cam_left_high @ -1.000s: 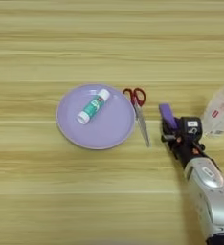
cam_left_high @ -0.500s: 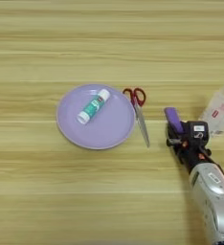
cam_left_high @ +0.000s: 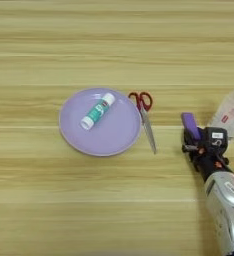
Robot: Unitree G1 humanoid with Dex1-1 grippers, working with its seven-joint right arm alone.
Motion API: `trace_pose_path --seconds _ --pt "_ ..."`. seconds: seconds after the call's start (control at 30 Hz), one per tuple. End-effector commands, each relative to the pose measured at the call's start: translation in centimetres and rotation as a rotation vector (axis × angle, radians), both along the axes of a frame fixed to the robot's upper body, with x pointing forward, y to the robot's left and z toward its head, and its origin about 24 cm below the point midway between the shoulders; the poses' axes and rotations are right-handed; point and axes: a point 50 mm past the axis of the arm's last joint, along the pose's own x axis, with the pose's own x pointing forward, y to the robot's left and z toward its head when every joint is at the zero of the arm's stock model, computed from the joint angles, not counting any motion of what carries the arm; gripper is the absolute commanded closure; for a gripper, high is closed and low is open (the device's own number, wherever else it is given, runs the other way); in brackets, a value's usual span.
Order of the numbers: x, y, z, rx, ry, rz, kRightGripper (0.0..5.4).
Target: Move the objects on the table
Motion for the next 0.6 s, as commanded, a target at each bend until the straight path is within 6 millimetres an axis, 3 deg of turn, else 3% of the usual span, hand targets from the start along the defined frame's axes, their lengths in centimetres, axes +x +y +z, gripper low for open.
trace_pose_path --seconds 0.03,0.6 --pt "-0.5 -0.8 -0.3 -0.119 0.034 -0.018 3.39" --pt "-0.8 2.0 3.7 -0.194 -0.159 0.099 1.55"
